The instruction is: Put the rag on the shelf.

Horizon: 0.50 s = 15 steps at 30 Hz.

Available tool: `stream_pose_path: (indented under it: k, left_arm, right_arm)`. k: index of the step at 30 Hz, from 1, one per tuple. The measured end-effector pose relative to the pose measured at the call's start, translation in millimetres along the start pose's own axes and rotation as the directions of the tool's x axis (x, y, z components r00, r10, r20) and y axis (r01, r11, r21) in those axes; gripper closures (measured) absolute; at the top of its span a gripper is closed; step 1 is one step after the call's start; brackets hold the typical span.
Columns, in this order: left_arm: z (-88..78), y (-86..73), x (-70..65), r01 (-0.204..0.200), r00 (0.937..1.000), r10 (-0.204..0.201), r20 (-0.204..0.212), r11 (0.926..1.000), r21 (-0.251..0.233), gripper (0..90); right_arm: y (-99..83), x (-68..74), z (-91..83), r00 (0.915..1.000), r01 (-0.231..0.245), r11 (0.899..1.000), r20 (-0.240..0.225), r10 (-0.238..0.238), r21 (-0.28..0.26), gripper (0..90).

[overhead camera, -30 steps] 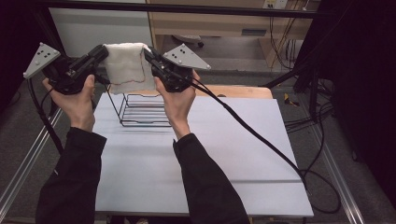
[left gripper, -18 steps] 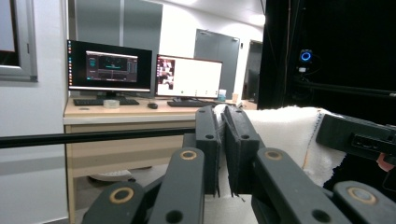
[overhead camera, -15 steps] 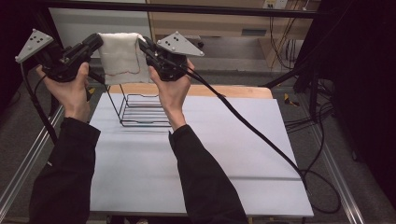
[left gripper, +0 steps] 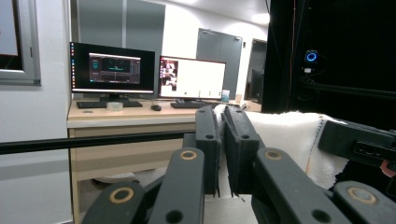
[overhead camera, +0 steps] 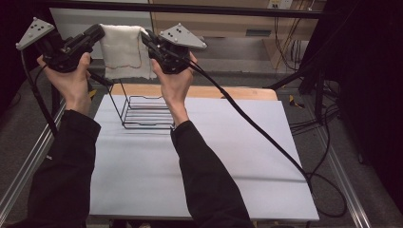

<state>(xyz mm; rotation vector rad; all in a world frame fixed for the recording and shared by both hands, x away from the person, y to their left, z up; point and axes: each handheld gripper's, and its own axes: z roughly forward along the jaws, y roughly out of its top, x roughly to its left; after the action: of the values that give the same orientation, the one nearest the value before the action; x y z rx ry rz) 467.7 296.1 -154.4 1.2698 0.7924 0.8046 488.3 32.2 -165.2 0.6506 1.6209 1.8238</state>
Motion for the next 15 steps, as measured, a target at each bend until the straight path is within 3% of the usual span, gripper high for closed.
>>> stream_pose_path:
  k: [15]
  left_arm:
    - [25.0,-7.7,15.9,0.012,0.9999,-0.012,-0.012,0.9999,0.011,84.4]
  right_arm:
    - [-4.2,-15.4,20.5,0.9996,0.01,1.0,0.025,-0.011,0.029,82.4]
